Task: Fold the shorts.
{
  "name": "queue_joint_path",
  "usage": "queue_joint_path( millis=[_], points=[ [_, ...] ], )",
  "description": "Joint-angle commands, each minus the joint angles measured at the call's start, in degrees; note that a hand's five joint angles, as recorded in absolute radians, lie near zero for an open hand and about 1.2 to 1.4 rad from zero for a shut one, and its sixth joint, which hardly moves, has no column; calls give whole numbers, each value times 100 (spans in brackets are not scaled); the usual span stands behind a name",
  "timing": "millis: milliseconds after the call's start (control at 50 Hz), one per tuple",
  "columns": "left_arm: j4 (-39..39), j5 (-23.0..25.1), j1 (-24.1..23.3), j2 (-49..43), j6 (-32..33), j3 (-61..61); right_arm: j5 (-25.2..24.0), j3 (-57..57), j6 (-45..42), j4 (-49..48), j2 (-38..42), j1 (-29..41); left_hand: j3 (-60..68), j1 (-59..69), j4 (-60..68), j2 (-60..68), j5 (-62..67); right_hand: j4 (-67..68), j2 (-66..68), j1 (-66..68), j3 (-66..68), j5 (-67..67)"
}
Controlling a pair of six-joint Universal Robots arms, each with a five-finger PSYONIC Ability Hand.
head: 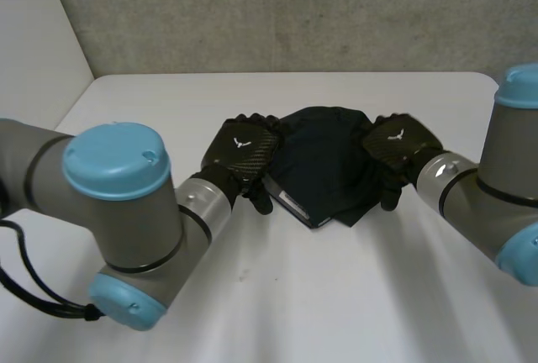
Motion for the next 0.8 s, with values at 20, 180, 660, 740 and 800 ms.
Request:
queue_joint_path(
  millis=[20, 180, 660, 740, 800],
  points=[
    [-37, -489, 175, 57, 98, 49, -771, 206, 513, -350, 566, 158, 282, 344, 261, 258, 317, -286, -183, -88, -75, -330],
    [-89, -560, 720, 637, 89, -513, -447, -180, 725, -1282, 1498, 669, 232, 293, 211, 207, 267, 658, 761, 855, 868, 613],
    [-54, -490, 1467, 2035, 80, -1779, 64, -883, 821, -1889, 904, 967, -21, 41, -42, -45, 14, 6674, 6777, 6871, 6884, 6629],
    [-54, -490, 1634, 2228, 71, -1858, 99, -1164, 883, -1854, 472, 1195, -88, -26, -109, -112, -53, 6674, 6777, 6871, 6884, 6629],
    [-54, -490, 1766, 2387, 71, -1893, 99, -1375, 918, -1862, 295, 1336, -138, -77, -159, -163, -103, 6674, 6777, 6871, 6884, 6629]
  ],
)
